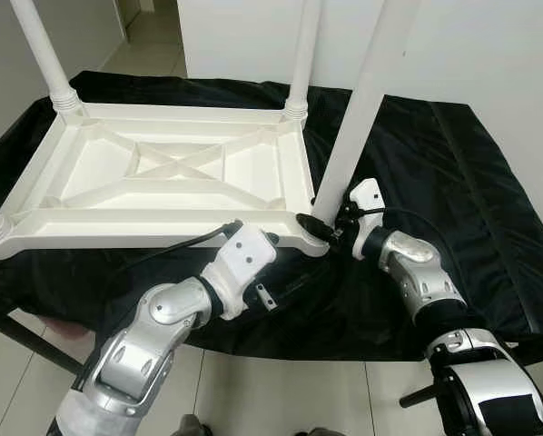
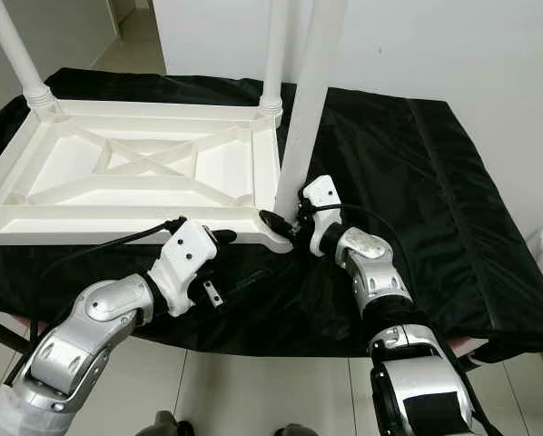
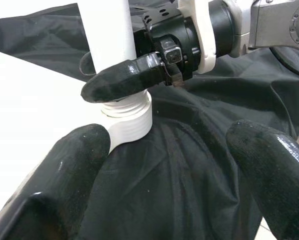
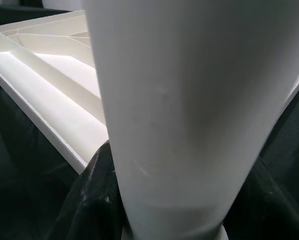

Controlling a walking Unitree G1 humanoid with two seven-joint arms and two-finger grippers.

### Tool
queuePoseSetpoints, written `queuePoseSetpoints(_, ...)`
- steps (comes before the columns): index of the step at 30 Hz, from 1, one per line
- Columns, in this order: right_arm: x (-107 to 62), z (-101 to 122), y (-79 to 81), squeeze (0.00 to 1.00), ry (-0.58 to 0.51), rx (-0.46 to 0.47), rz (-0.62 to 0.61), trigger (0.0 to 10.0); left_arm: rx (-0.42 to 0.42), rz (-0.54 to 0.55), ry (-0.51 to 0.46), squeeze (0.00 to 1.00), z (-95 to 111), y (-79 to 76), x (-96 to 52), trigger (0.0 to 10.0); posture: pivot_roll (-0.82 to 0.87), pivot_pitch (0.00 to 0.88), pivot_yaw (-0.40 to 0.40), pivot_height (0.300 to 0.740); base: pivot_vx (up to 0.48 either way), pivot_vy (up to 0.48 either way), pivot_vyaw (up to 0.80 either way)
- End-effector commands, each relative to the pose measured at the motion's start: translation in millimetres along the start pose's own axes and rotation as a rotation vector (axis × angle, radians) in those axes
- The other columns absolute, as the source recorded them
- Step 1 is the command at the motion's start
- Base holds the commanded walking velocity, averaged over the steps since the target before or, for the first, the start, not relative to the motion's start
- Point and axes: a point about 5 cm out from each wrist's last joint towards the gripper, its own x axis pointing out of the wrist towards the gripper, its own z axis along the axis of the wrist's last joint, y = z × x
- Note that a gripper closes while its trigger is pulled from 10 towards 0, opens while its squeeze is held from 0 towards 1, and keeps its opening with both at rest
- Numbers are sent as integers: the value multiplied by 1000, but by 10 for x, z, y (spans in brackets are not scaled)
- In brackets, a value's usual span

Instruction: Building children table

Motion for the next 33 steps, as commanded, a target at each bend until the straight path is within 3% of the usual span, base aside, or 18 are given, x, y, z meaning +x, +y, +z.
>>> queuePoseSetpoints(1,-36,-83,7,0,19,45,-58,10000,1,45,14,0,-17,12,-17,10000,-75,86,-26,740,0,0,0)
queuePoseSetpoints(4,-15,-74,13,0,18,44,-135,10000,-1,43,13,0,-21,2,-14,10000,-79,84,-30,740,0,0,0)
queuePoseSetpoints(6,34,-60,67,0,7,95,-298,10000,-9,40,11,0,-26,-18,-4,10000,-85,89,-29,740,0,0,0)
queuePoseSetpoints(11,56,-60,129,0,-3,133,-384,10000,-14,37,10,0,-27,-33,0,10000,-89,94,-26,740,0,0,0)
queuePoseSetpoints(13,74,-62,231,0,-17,169,-484,10000,-17,35,11,0,-32,-46,0,10000,-95,100,-25,740,0,0,0)
queuePoseSetpoints(15,74,-62,231,0,-17,169,-484,10000,-17,35,11,0,-32,-46,0,10000,-95,100,-25,740,0,0,0)
queuePoseSetpoints(17,70,-54,331,0,-33,192,-649,10000,-22,33,13,0,-37,-54,-3,10000,-101,107,-21,740,0,0,0)
queuePoseSetpoints(18,70,-54,331,0,-33,192,-649,10000,-22,33,13,0,-37,-54,-3,10000,-101,107,-21,740,0,0,0)
queuePoseSetpoints(21,86,-35,492,0,-51,216,-853,10000,-26,29,14,0,-39,-61,-3,10000,-102,111,-11,740,0,0,0)
queuePoseSetpoints(25,118,65,551,0,-104,201,-827,10000,-25,25,15,0,-37,-66,-4,10000,-105,117,-6,740,0,0,0)
queuePoseSetpoints(29,44,115,535,0,-156,183,-746,10000,-20,25,20,0,-42,-61,-8,10000,-108,127,-3,740,0,0,0)
queuePoseSetpoints(30,4,116,518,1000,-175,173,-715,10000,-20,28,21,0,-41,-52,-7,10000,-107,124,-1,740,0,0,0)
queuePoseSetpoints(33,-68,96,473,1000,-164,143,-706,10000,-21,28,21,0,-36,-53,-12,10000,-105,130,2,740,0,0,0)
